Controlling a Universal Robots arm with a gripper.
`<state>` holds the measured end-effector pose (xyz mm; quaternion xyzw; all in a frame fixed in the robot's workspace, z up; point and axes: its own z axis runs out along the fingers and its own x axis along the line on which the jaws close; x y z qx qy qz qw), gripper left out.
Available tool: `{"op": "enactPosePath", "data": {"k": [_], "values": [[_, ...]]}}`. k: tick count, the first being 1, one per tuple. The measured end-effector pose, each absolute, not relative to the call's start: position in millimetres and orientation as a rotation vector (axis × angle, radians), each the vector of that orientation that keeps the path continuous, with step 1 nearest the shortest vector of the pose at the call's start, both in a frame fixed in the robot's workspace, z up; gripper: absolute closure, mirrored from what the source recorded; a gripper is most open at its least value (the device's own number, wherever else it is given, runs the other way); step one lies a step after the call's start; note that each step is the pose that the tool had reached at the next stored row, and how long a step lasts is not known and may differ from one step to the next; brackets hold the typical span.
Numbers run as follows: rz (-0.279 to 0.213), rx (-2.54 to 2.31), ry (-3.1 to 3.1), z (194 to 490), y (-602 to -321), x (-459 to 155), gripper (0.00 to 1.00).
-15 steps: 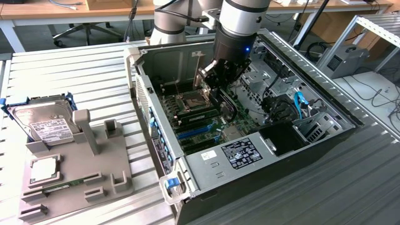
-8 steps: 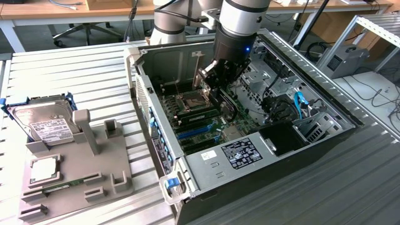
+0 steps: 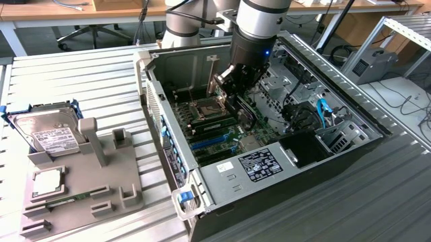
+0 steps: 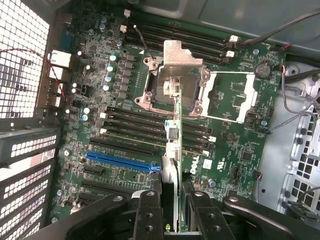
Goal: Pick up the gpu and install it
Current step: 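Insert the gpu into the slot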
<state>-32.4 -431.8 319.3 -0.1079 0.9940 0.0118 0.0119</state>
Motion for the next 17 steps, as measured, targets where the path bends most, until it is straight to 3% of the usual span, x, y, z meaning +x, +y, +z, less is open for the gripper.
{"op": "enactPosePath", "data": {"k": [17], "values": [[0.038,-0.443,3.087,319.3,-431.4,-32.4,0.74]]}}
